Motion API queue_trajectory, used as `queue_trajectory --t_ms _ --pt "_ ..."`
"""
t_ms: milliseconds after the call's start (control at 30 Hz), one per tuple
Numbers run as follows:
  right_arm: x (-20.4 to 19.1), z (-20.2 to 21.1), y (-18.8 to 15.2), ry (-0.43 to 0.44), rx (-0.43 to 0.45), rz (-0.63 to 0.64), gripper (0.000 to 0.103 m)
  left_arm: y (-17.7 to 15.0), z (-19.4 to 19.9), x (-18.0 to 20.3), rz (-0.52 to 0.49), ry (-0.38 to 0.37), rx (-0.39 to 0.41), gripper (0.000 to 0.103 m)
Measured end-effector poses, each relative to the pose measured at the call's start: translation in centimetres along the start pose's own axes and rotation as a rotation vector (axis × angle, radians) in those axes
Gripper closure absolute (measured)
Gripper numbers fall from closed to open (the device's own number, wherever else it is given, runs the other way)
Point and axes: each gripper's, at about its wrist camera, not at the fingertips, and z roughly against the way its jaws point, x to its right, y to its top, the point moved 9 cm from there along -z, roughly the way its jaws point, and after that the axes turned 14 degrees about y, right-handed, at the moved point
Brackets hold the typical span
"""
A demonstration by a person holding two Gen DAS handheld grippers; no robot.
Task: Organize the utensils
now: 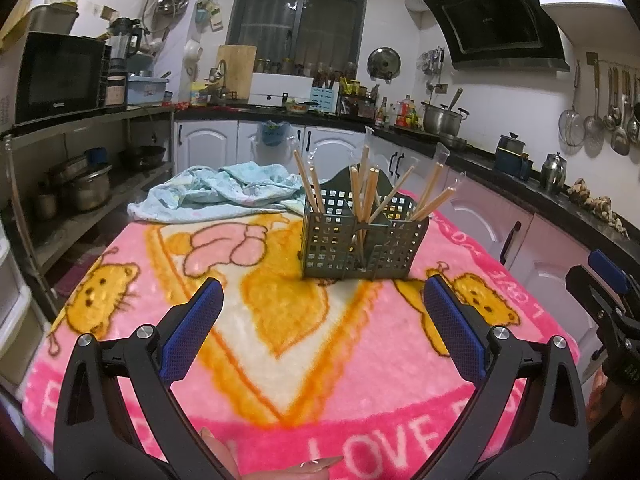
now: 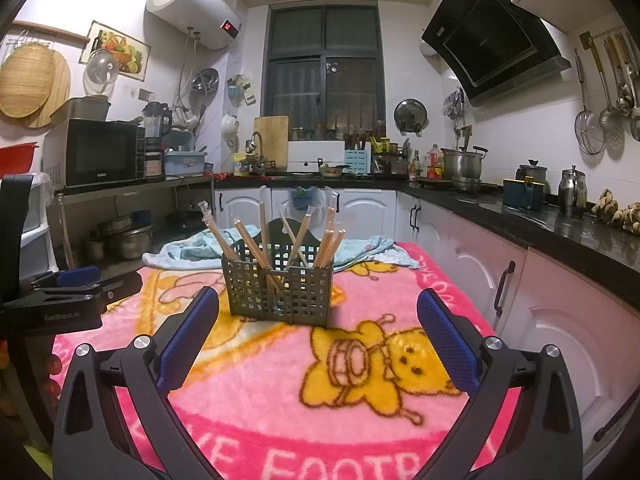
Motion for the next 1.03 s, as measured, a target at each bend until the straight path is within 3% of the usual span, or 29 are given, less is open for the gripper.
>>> queue_trajectory --t_ms 767,1033 --pt "1.3 -0.3 -0.4 -0.038 -0.021 -0.024 0.006 -0.5 -0.9 0.0 0.006 -0.021 -0.04 0.011" --pt "3.4 -1.0 -0.7 -0.065 -0.049 -0.082 0.006 -0.5 -3.2 -2.3 0.06 0.025 -0.097 0.011"
